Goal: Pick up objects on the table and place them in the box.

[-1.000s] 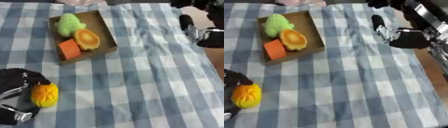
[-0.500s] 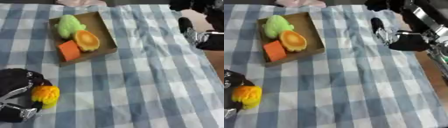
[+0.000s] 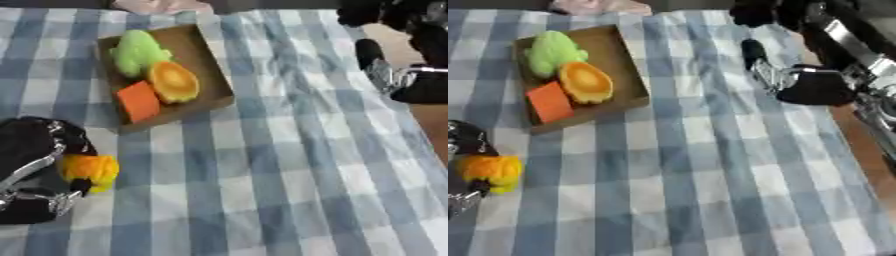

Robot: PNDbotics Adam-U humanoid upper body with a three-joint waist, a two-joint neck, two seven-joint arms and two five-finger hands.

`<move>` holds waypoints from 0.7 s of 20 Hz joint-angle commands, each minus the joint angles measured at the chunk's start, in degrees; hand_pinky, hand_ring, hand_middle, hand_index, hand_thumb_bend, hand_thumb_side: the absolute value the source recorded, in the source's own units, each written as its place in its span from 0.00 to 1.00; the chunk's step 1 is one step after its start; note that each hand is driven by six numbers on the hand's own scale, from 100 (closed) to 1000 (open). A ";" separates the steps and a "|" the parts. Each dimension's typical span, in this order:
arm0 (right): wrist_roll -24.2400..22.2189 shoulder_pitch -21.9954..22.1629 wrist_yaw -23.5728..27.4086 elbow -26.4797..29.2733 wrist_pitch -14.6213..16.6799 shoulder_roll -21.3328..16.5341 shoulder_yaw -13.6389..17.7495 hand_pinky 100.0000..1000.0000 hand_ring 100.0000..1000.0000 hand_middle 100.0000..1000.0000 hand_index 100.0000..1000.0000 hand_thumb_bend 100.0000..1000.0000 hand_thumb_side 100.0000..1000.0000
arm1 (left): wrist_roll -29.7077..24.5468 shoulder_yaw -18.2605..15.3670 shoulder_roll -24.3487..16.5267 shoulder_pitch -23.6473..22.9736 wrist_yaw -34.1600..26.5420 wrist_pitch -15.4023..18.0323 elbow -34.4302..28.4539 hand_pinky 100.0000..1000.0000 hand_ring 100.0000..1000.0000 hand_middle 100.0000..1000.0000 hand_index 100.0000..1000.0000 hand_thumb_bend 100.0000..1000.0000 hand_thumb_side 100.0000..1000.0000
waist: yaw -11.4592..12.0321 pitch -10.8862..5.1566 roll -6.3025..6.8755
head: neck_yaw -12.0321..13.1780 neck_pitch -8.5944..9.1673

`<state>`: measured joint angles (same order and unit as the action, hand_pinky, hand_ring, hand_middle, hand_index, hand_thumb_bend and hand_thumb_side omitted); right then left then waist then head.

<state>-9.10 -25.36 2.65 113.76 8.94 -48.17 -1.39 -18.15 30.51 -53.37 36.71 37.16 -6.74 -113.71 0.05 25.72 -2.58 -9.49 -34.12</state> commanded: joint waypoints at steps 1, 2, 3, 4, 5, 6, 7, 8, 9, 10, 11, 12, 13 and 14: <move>0.36 -0.17 0.04 0.83 0.02 -1.39 1.18 0.79 0.77 0.73 0.86 0.00 0.24 | 3.48 -2.87 -0.60 2.37 -0.67 1.12 -0.88 0.66 0.55 0.45 0.60 0.00 0.11 | 0.03 -1.55 0.26 | -0.43 0.56; 0.43 -0.15 0.11 0.83 0.06 -1.49 1.25 0.79 0.77 0.73 0.86 0.00 0.24 | 4.50 -4.00 -0.38 3.67 -1.83 1.05 -0.88 0.66 0.54 0.45 0.60 0.00 0.13 | 0.08 -1.63 0.38 | -0.62 0.43; 0.48 -0.19 0.20 0.83 0.13 -1.62 1.32 0.79 0.77 0.73 0.86 0.00 0.24 | 5.10 -5.04 -0.05 5.19 -3.70 0.70 -0.88 0.67 0.54 0.45 0.61 0.00 0.14 | 0.10 -1.70 0.49 | -0.84 0.35; 0.51 -0.28 0.35 0.83 0.21 -1.72 1.37 0.79 0.77 0.73 0.86 0.00 0.24 | 5.25 -5.96 0.44 6.95 -6.19 0.11 -0.88 0.67 0.53 0.45 0.61 0.00 0.18 | 0.11 -1.76 0.59 | -1.06 0.28; 0.53 -0.42 0.54 0.83 0.31 -1.84 1.41 0.79 0.77 0.73 0.86 0.00 0.24 | 5.08 -6.85 1.08 9.01 -8.92 -0.90 -0.88 0.67 0.53 0.45 0.61 0.00 0.19 | 0.09 -1.82 0.68 | -1.23 0.23; 0.51 -0.63 0.73 0.83 0.44 -1.96 1.40 0.79 0.77 0.73 0.86 0.00 0.24 | 4.66 -7.59 1.94 11.43 -11.46 -2.20 -0.88 0.68 0.53 0.46 0.62 0.00 0.20 | 0.01 -1.87 0.77 | -1.27 0.24; 0.42 -0.90 0.94 0.83 0.60 -2.09 1.33 0.79 0.77 0.73 0.86 0.00 0.24 | 3.66 -7.97 3.05 13.98 -13.71 -3.50 -0.88 0.70 0.54 0.47 0.63 0.00 0.20 | -0.13 -1.87 0.87 | -1.18 0.33; 0.27 -1.21 1.11 0.83 0.77 -2.22 1.23 0.79 0.77 0.73 0.86 0.00 0.23 | 2.39 -8.18 4.25 16.42 -15.57 -4.74 -0.74 0.71 0.54 0.47 0.63 0.00 0.20 | -0.29 -1.82 0.98 | -1.05 0.50; 0.08 -1.58 1.25 0.83 0.92 -2.32 1.10 0.79 0.77 0.73 0.86 0.00 0.23 | 1.26 -8.30 5.52 18.71 -16.81 -5.83 0.12 0.71 0.54 0.47 0.62 0.00 0.21 | -0.51 -1.72 1.11 | -0.87 0.71; -0.12 -2.00 1.38 0.83 1.03 -2.38 0.95 0.79 0.77 0.73 0.86 0.00 0.23 | 0.46 -8.26 6.87 20.78 -17.52 -6.49 1.70 0.71 0.54 0.47 0.62 0.00 0.21 | -0.79 -1.58 1.26 | -0.64 0.91; -0.34 -2.45 1.48 0.83 1.10 -2.40 0.79 0.79 0.77 0.73 0.86 0.00 0.23 | -0.03 -8.14 8.29 22.68 -17.81 -6.66 3.84 0.71 0.54 0.47 0.62 0.00 0.22 | -1.13 -1.38 1.44 | -0.33 1.16; -0.55 -2.88 1.55 0.83 1.15 -2.41 0.65 0.79 0.77 0.73 0.86 0.00 0.23 | -0.21 -8.01 9.71 24.35 -17.76 -6.46 6.26 0.71 0.54 0.48 0.62 0.00 0.22 | -1.50 -1.15 1.64 | 0.00 1.43; -0.74 -3.29 1.61 0.83 1.15 -2.40 0.54 0.79 0.77 0.73 0.86 0.00 0.24 | -0.16 -7.89 11.03 25.80 -17.34 -5.90 8.81 0.71 0.54 0.48 0.62 0.00 0.21 | -1.90 -0.89 1.87 | 0.37 1.74; -0.89 -3.69 1.67 0.83 1.13 -2.38 0.46 0.79 0.77 0.73 0.86 0.00 0.24 | 0.12 -7.85 12.23 26.99 -16.70 -5.17 11.34 0.71 0.54 0.48 0.63 0.00 0.22 | -2.33 -0.59 2.10 | 0.81 2.11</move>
<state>-9.72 -28.39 3.79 113.76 9.95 -48.65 -1.33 -17.86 23.42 -41.79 62.44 20.45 -12.24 -104.36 -2.44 26.53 -0.33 -9.12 -33.00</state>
